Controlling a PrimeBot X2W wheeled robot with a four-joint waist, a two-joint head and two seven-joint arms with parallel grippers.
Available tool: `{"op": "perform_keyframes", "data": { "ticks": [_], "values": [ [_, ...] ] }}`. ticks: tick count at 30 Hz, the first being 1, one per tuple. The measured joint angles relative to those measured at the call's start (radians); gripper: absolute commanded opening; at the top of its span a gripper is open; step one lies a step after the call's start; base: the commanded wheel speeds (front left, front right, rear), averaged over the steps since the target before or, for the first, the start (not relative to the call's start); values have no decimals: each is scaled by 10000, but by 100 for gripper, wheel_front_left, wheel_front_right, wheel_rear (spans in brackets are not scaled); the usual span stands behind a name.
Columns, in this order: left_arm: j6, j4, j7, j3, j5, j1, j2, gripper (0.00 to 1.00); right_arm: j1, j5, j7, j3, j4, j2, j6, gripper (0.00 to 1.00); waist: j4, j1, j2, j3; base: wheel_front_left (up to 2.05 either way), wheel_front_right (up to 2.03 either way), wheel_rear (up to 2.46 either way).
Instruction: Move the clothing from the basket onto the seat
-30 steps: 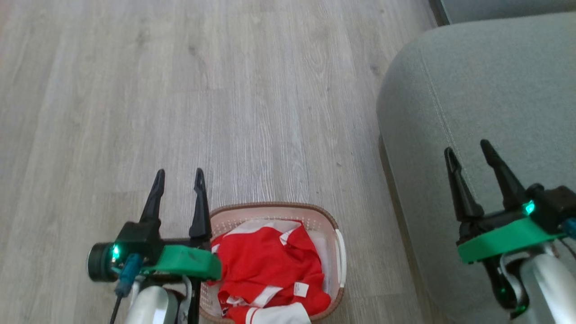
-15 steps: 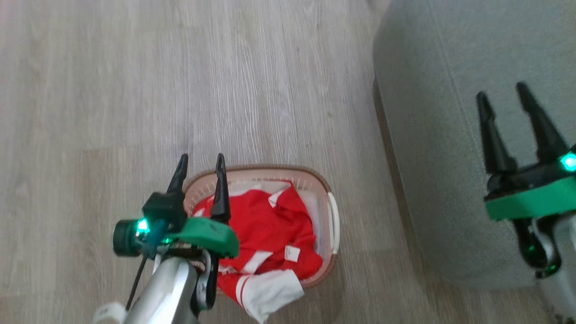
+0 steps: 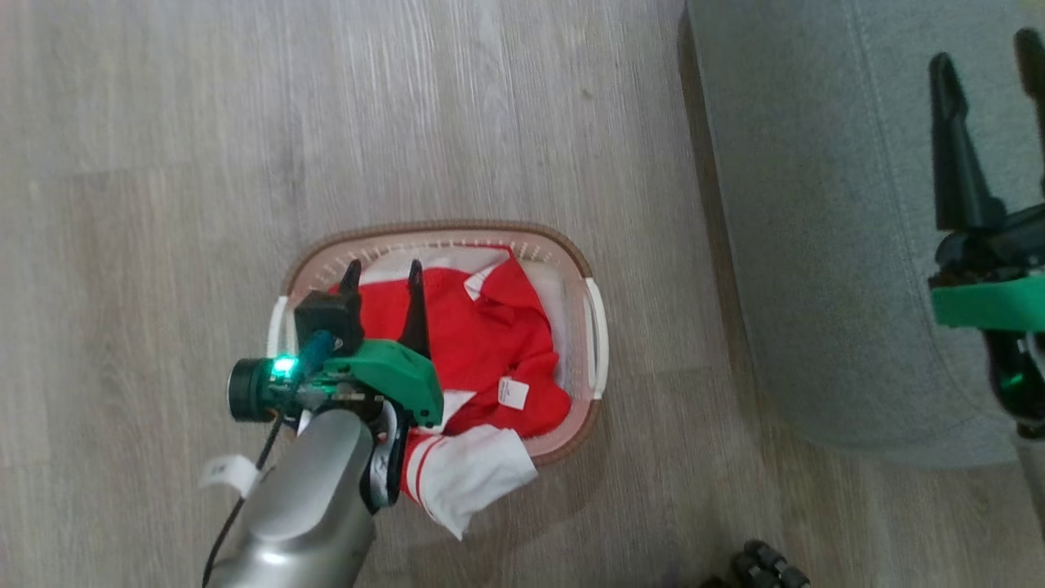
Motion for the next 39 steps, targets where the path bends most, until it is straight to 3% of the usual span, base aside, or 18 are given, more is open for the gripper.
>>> {"op": "perform_keyframes", "data": {
  "ticks": [7, 28, 32, 38, 39],
  "values": [
    [-493, 2174, 0, -449, -1007, -1183, 2, 100, -543, 464, -27, -232, -773, -228, 0, 100, -233, 1, 0, 939, 0, 0, 0],
    [-732, 5622, 132, -1837, -3212, -4236, -8, 100, -2049, 1022, -42, -953, -2548, -527, 0, 100, -926, 0, -1, 3878, 0, 0, 0],
    [-934, 5891, 842, -2171, -3655, -4521, -4, 100, -2098, 1022, -42, -986, -2617, -527, 0, 100, -1026, 0, -1, 4243, 0, 0, 0],
    [-821, 6188, 2286, -2736, -4080, -4683, 2, 100, -2190, 1024, -42, -1057, -2606, -516, 0, 100, -1165, -1, 0, 4470, 0, 0, 0],
    [-752, 6186, 2345, -2846, -4149, -4764, 2, 94, -2204, 1024, -42, -1141, -2583, -514, 0, 100, -1170, -1, 0, 4526, 0, 0, 0]
  ]
}}
